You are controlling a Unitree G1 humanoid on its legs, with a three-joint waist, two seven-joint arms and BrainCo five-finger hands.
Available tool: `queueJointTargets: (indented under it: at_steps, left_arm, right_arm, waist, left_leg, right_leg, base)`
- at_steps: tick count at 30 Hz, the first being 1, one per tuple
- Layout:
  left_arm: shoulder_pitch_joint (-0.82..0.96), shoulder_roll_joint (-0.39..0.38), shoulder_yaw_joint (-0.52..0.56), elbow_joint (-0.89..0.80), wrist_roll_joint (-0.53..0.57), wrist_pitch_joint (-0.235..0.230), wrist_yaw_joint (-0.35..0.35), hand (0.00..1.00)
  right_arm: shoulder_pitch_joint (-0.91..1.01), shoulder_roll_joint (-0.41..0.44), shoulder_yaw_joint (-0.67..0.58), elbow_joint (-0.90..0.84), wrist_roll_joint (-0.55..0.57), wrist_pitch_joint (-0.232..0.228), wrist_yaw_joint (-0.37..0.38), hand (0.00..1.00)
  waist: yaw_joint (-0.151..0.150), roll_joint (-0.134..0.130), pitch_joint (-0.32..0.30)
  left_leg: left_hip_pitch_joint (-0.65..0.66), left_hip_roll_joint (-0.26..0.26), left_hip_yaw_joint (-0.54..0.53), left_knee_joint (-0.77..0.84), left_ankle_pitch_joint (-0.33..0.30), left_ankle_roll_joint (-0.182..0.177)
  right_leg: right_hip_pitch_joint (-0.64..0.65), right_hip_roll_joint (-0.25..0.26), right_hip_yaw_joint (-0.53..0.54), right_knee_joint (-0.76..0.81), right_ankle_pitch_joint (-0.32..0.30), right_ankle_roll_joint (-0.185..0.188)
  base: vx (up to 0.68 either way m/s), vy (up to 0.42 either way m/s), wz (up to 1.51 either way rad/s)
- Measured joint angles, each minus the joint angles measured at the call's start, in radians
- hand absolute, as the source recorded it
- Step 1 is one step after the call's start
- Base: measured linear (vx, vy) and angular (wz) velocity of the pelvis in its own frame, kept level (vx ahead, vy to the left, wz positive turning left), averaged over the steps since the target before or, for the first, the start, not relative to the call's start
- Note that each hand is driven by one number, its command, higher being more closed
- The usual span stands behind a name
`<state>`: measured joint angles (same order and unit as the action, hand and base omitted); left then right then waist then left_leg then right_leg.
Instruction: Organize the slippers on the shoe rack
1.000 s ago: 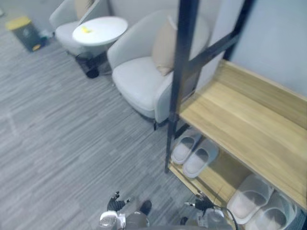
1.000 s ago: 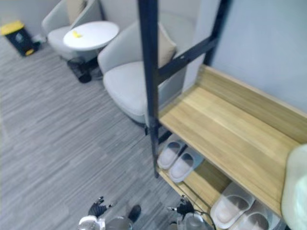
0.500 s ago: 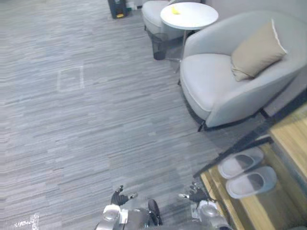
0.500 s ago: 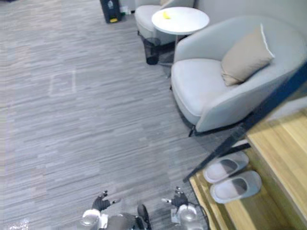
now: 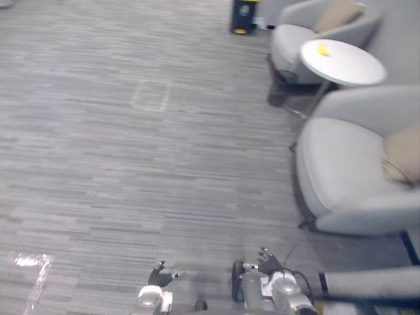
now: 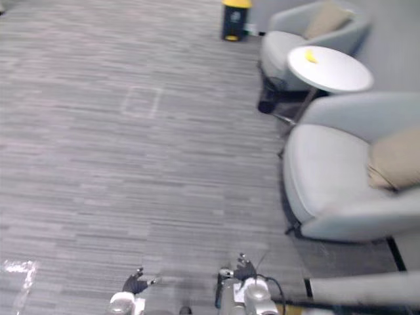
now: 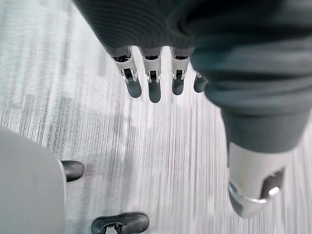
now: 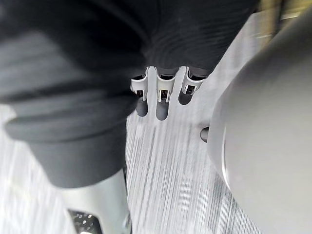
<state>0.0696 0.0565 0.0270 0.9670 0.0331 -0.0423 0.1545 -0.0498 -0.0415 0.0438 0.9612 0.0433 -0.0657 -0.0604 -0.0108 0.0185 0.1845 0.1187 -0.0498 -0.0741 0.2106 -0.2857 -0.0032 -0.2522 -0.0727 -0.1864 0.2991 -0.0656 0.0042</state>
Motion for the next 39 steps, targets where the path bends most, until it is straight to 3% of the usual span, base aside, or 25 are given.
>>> queueJointTargets:
  at_steps: [2, 3, 4, 7, 11, 13, 14, 15, 16, 18, 20, 21, 24, 27, 28, 30, 31, 32, 33, 34, 35, 36, 37, 38, 39]
  left_arm:
    - [-0.003, -0.02, 0.044, -0.014, -0.001, -0.002, 0.0, 0.0]
    - [-0.001, -0.041, 0.094, -0.042, -0.027, -0.006, 0.002, 0.0]
    - [-0.004, -0.043, 0.111, -0.059, -0.035, -0.012, 0.007, 0.0]
    - [-0.018, -0.025, 0.111, -0.081, -0.036, -0.02, 0.017, 0.0]
    - [-0.053, -0.017, 0.111, -0.094, -0.034, -0.02, 0.017, 0.0]
    - [-0.055, -0.025, 0.109, -0.111, -0.037, -0.022, 0.016, 0.0]
    - [-0.057, -0.026, 0.112, -0.112, -0.038, -0.023, 0.017, 0.0]
    - [-0.065, -0.014, 0.112, -0.117, -0.038, -0.027, 0.016, 0.0]
    - [-0.066, -0.006, 0.113, -0.118, -0.039, -0.031, 0.016, 0.0]
    - [-0.066, -0.002, 0.11, -0.105, -0.036, -0.032, 0.017, 0.0]
    - [-0.063, 0.011, 0.097, -0.062, -0.034, -0.018, 0.017, 0.0]
    - [-0.058, 0.015, 0.093, -0.054, -0.034, -0.012, 0.017, 0.0]
    - [-0.022, 0.019, 0.091, -0.049, -0.034, -0.009, 0.018, 0.0]
    - [-0.026, 0.009, 0.089, -0.022, -0.018, -0.009, 0.017, 0.0]
    - [-0.028, 0.007, 0.087, -0.022, -0.016, -0.009, 0.017, 0.0]
    - [-0.029, 0.007, 0.055, -0.023, -0.014, -0.01, 0.016, 0.0]
    - [-0.029, 0.009, 0.044, -0.021, -0.005, -0.011, 0.016, 0.0]
    - [-0.026, 0.012, 0.043, -0.021, -0.003, -0.011, 0.016, 0.0]
    - [-0.018, 0.005, 0.045, -0.013, 0.006, -0.011, 0.015, 0.0]
    - [-0.019, -0.001, 0.046, -0.014, 0.007, -0.012, 0.015, 0.0]
    - [-0.022, -0.023, 0.055, -0.014, 0.012, -0.015, 0.015, 0.0]
    - [-0.028, -0.047, 0.083, -0.011, 0.014, -0.015, 0.014, 0.0]
    - [-0.021, -0.073, 0.14, -0.022, 0.014, -0.011, 0.013, 0.0]
    - [-0.014, -0.08, 0.162, -0.034, 0.015, -0.013, 0.015, 0.0]
    - [-0.015, -0.081, 0.173, -0.039, 0.016, -0.016, 0.015, 0.0]
  right_arm:
    - [-0.003, -0.003, 0.008, -0.002, 0.0, 0.002, 0.0, 0.0]
    - [-0.001, -0.001, 0.024, -0.006, 0.0, 0.007, -0.001, 0.0]
    - [0.0, 0.004, 0.044, -0.005, 0.005, 0.009, -0.001, 0.0]
    - [0.001, 0.015, 0.044, -0.011, 0.012, 0.008, -0.01, 0.0]
    - [-0.006, 0.006, 0.035, -0.011, 0.037, 0.008, -0.023, 0.0]
    - [-0.006, -0.001, 0.033, -0.003, 0.037, 0.009, -0.027, 0.0]
    - [-0.007, -0.001, 0.032, 0.002, 0.037, 0.009, -0.028, 0.0]
    - [-0.021, 0.013, 0.036, 0.007, 0.036, 0.009, -0.027, 0.0]
    - [-0.028, 0.017, 0.035, 0.002, 0.036, 0.006, -0.027, 0.0]
    - [-0.03, 0.029, 0.027, 0.003, 0.035, 0.005, -0.023, 0.0]
    - [-0.012, 0.037, 0.014, 0.004, 0.033, 0.006, -0.016, 0.0]
    - [-0.004, 0.037, 0.015, 0.004, 0.032, 0.007, -0.015, 0.0]
    - [0.009, 0.036, 0.017, -0.005, 0.004, 0.002, -0.008, 0.0]
    - [-0.01, 0.024, 0.017, -0.014, -0.005, -0.003, 0.0, 0.0]
    - [-0.012, 0.021, 0.016, -0.02, -0.005, -0.004, 0.0, 0.0]
    - [-0.015, 0.013, 0.016, -0.03, -0.005, -0.004, 0.001, 0.0]
    - [-0.015, 0.01, 0.014, -0.031, -0.005, -0.003, 0.001, 0.0]
    - [-0.014, 0.011, 0.015, -0.03, -0.004, -0.002, 0.001, 0.0]
    - [-0.015, 0.004, 0.012, -0.028, -0.005, 0.002, 0.001, 0.0]
    - [-0.015, 0.0, 0.007, -0.029, -0.005, 0.004, 0.002, 0.0]
    - [-0.018, 0.0, -0.003, -0.031, -0.004, 0.004, 0.002, 0.0]
    - [-0.017, -0.006, -0.003, -0.046, -0.004, 0.005, 0.002, 0.0]
    - [-0.008, -0.004, 0.0, -0.056, -0.003, 0.009, 0.002, 0.0]
    - [0.006, 0.001, 0.0, -0.069, -0.001, 0.017, 0.001, 0.0]
    - [0.017, 0.009, 0.0, -0.075, -0.001, 0.019, 0.001, 0.0]
  waist:
    - [-0.002, 0.027, 0.017]
    - [0.008, 0.042, 0.035]
    - [0.023, 0.043, 0.045]
    - [0.024, 0.006, 0.063]
    - [0.051, -0.013, 0.072]
    - [0.072, -0.016, 0.073]
    - [0.077, -0.024, 0.076]
    - [0.076, -0.059, 0.075]
    - [0.079, -0.062, 0.073]
    - [0.081, -0.074, 0.07]
    - [0.066, -0.077, 0.074]
    - [0.062, -0.077, 0.076]
    - [0.044, -0.065, 0.076]
    - [0.009, -0.061, 0.078]
    - [0.005, -0.058, 0.079]
    - [-0.006, -0.058, 0.079]
    - [-0.007, -0.065, 0.077]
    - [-0.007, -0.074, 0.072]
    - [-0.008, -0.054, 0.048]
    - [-0.007, -0.037, 0.041]
    - [-0.008, 0.006, 0.038]
    - [-0.012, 0.033, 0.05]
    - [-0.011, 0.051, 0.059]
    - [0.0, 0.06, 0.062]
    - [0.005, 0.064, 0.062]
  left_leg:
    - [-0.144, 0.041, 0.072, 0.32, -0.018, -0.046]
    - [-0.25, 0.121, 0.167, 0.584, 0.002, -0.094]
    - [-0.303, 0.201, 0.243, 0.732, -0.004, -0.085]
    - [-0.402, 0.269, 0.322, 0.758, -0.021, -0.058]
    - [-0.54, 0.217, 0.341, 0.396, 0.022, -0.024]
    - [-0.56, 0.159, 0.314, 0.148, 0.223, -0.014]
    - [-0.552, 0.145, 0.314, 0.165, 0.273, 0.033]
    - [-0.566, 0.12, 0.316, 0.232, 0.2, 0.034]
    - [-0.574, 0.119, 0.314, 0.266, 0.168, 0.043]
    - [-0.522, 0.102, 0.327, 0.317, 0.072, 0.067]
    - [-0.37, 0.066, 0.33, 0.297, -0.003, 0.081]
    - [-0.318, 0.057, 0.329, 0.275, -0.014, 0.085]
    - [-0.112, 0.041, 0.317, 0.13, -0.029, 0.093]
    - [0.033, 0.048, 0.277, 0.01, -0.029, 0.092]
    - [0.053, 0.052, 0.27, -0.008, -0.03, 0.09]
    - [0.126, 0.054, 0.249, -0.078, -0.041, 0.064]
    - [0.172, 0.045, 0.227, -0.097, -0.072, 0.014]
    - [0.194, 0.039, 0.218, -0.095, -0.082, -0.004]
    - [0.206, 0.07, 0.188, -0.045, -0.09, -0.018]
    - [0.191, 0.088, 0.178, 0.004, -0.089, -0.02]
    - [0.137, 0.127, 0.171, 0.137, -0.073, -0.045]
    - [0.059, 0.159, 0.178, 0.36, 0.022, -0.068]
    - [-0.023, 0.2, 0.183, 0.584, 0.228, -0.071]
    - [-0.086, 0.251, 0.21, 0.761, 0.259, -0.09]
    - [-0.124, 0.278, 0.231, 0.855, 0.229, -0.075]
  right_leg:
    - [0.059, 0.021, -0.032, -0.047, -0.028, -0.011]
    - [0.126, 0.05, -0.053, -0.077, -0.039, -0.027]
    - [0.197, 0.066, -0.072, -0.104, -0.052, -0.04]
    - [0.351, 0.054, -0.119, -0.213, -0.07, -0.031]
    - [0.433, -0.001, -0.185, -0.274, -0.107, 0.026]
    - [0.499, -0.025, -0.216, -0.273, -0.151, 0.078]
    - [0.516, -0.036, -0.214, -0.27, -0.169, 0.092]
    - [0.525, -0.066, -0.216, -0.25, -0.165, 0.079]
    - [0.517, -0.075, -0.205, -0.214, -0.162, 0.075]
    - [0.448, -0.148, -0.137, 0.063, -0.148, 0.095]
    - [0.276, -0.224, -0.048, 0.587, -0.094, 0.022]
    - [0.241, -0.223, -0.034, 0.679, -0.103, 0.018]
    - [0.081, -0.158, -0.041, 0.764, -0.167, 0.019]
    - [-0.06, -0.064, -0.118, 0.381, -0.199, 0.01]
    - [-0.075, -0.044, -0.119, 0.28, -0.176, 0.017]
    - [-0.099, 0.001, -0.119, -0.087, -0.02, 0.047]
    - [-0.13, 0.005, -0.12, -0.163, 0.036, 0.038]
    - [-0.14, 0.009, -0.107, -0.162, 0.074, 0.003]
    - [-0.14, 0.029, -0.068, -0.11, 0.215, -0.077]
    - [-0.141, 0.035, -0.075, -0.09, 0.218, -0.087]
    - [-0.122, 0.059, -0.099, -0.069, 0.176, -0.099]
    - [-0.074, 0.076, -0.113, -0.054, 0.13, -0.09]
    - [0.006, 0.091, -0.105, -0.07, 0.086, -0.091]
    - [0.08, 0.113, -0.093, -0.09, 0.05, -0.092]
    - [0.121, 0.123, -0.08, -0.097, 0.029, -0.095]
  base:
    - [0.43, -0.189, 0.52]
    - [0.68, -0.246, 0.23]
    - [0.5, -0.151, 0.1]
    - [0.43, -0.124, 0.4]
    - [0.45, 0.088, 0.44]
    - [0.52, 0.229, 0.53]
    - [0.55, 0.239, 0.43]
    - [0.43, 0.195, 0.3]
    - [0.66, 0.332, 0.22]
    - [0.63, 0.345, -0.06]
    - [0.56, 0.264, -0.07]
    - [0.56, 0.193, -0.01]
    - [0.56, 0.13, 0.06]
    - [0.62, 0.056, 0.43]
    - [0.5, 0.016, 0.49]
    - [0.61, -0.04, 0.62]
    - [0.76, -0.082, 0.57]
    - [0.83, -0.116, 0.56]
    - [0.61, -0.102, 0.38]
    - [0.76, -0.132, 0.41]
    - [0.74, -0.162, 0.22]
    - [0.87, -0.186, 0.11]
    - [0.86, -0.133, -0.09]
    - [0.7, -0.063, -0.24]
    - [0.55, -0.011, -0.4]
